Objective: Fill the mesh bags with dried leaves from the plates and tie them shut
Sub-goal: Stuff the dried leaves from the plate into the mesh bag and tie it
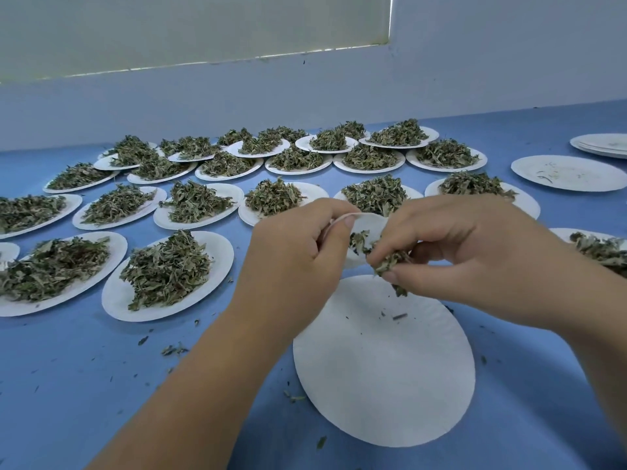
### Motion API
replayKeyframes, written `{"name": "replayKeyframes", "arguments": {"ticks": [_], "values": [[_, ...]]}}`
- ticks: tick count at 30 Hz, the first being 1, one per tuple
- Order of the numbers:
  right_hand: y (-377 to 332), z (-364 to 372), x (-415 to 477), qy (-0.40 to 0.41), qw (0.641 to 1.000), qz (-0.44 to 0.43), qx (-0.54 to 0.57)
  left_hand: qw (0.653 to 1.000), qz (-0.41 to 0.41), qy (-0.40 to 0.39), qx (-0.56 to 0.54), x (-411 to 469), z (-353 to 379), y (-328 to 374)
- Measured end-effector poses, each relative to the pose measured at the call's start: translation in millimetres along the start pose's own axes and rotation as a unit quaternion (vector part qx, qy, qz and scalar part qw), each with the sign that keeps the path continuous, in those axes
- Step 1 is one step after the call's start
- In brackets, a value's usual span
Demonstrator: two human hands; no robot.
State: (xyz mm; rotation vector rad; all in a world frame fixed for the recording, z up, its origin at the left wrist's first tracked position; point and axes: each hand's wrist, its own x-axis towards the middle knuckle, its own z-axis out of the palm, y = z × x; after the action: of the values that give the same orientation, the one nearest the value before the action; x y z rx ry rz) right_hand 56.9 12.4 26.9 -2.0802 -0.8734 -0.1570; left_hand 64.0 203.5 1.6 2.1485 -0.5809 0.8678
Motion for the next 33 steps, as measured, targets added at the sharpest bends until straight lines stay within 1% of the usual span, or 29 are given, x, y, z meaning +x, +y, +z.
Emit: {"name": "replayKeyframes", "arguments": {"ticks": [5,9,12,20,26,29,31,33], "values": [[0,0,1,-0.027,0.998,0.019,-0.059,1.000,0.012,-0.024,0.016,-1,3,1],[-4,0,0,-0.021,0.993,0.002,-0.118,0.997,0.020,-0.070,0.025,-4,7,4],[-8,1,-1,-0.019,0.987,-0.013,-0.160,0.997,0.026,-0.073,0.021,-4,8,5],[-5,7,-2,0.027,0.972,-0.039,-0.229,0.997,0.025,-0.074,0.013,-4,8,6],[-2,19,1,0.082,0.959,-0.062,-0.262,0.997,-0.025,-0.059,-0.034,-3,7,7],[-5,20,2,0.082,0.960,-0.024,-0.267,0.995,-0.050,-0.052,-0.064,-2,7,8],[-6,19,2,0.086,0.966,0.021,-0.243,0.995,-0.059,-0.048,-0.069,-3,8,9],[-7,20,2,0.090,0.969,0.046,-0.224,0.993,-0.071,-0.048,-0.083,-3,9,10]]}}
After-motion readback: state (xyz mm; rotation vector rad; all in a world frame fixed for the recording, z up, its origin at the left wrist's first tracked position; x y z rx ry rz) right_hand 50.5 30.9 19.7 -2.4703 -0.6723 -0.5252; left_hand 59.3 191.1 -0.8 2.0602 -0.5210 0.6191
